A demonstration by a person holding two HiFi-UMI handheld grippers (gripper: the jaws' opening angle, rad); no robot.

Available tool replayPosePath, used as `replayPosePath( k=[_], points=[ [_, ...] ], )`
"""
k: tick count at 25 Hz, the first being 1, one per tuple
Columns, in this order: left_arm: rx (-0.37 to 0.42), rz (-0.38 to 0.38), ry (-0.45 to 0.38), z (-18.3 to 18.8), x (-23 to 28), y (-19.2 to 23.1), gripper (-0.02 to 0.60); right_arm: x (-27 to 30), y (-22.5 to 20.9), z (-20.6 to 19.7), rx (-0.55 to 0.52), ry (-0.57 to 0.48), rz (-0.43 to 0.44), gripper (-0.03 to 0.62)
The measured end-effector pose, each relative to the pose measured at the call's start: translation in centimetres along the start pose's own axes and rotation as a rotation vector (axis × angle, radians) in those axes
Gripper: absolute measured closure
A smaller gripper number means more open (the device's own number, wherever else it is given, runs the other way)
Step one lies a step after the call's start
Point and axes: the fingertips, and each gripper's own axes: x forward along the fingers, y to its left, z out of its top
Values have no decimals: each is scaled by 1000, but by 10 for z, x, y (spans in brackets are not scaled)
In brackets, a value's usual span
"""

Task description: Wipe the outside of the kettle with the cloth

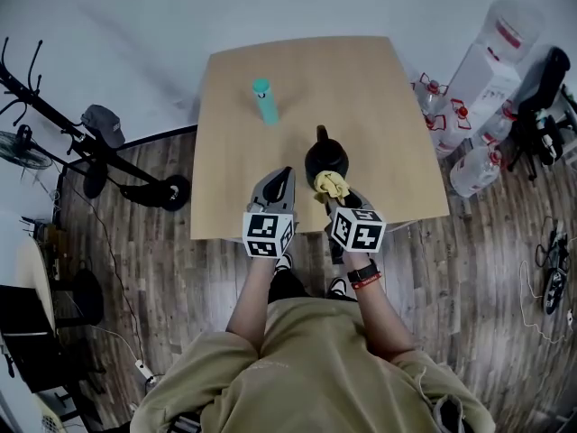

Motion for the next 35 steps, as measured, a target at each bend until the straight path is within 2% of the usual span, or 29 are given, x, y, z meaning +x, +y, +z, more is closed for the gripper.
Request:
replayPosePath(
  k=[4,7,21,25,31,35],
  points=[
    [-13,-12,18,-6,12,42,557,43,27,-1,15,18,2,444],
    [-17,-22,33,-12,18,67,558,70,40,-2,33,-8,-25,444],
    [-25,-50,40,-18,42,159,558,181,57,-9,186,32,-154,443],
    [-25,-69,48,-21,46,179,558,203,60,-11,309,19,-192,442],
    [-40,-88,62,-29,55,197,558,223,51,-15,639,-86,-208,442],
    [-39,-102,62,-29,58,209,558,229,40,-23,766,-143,-233,444]
  ],
)
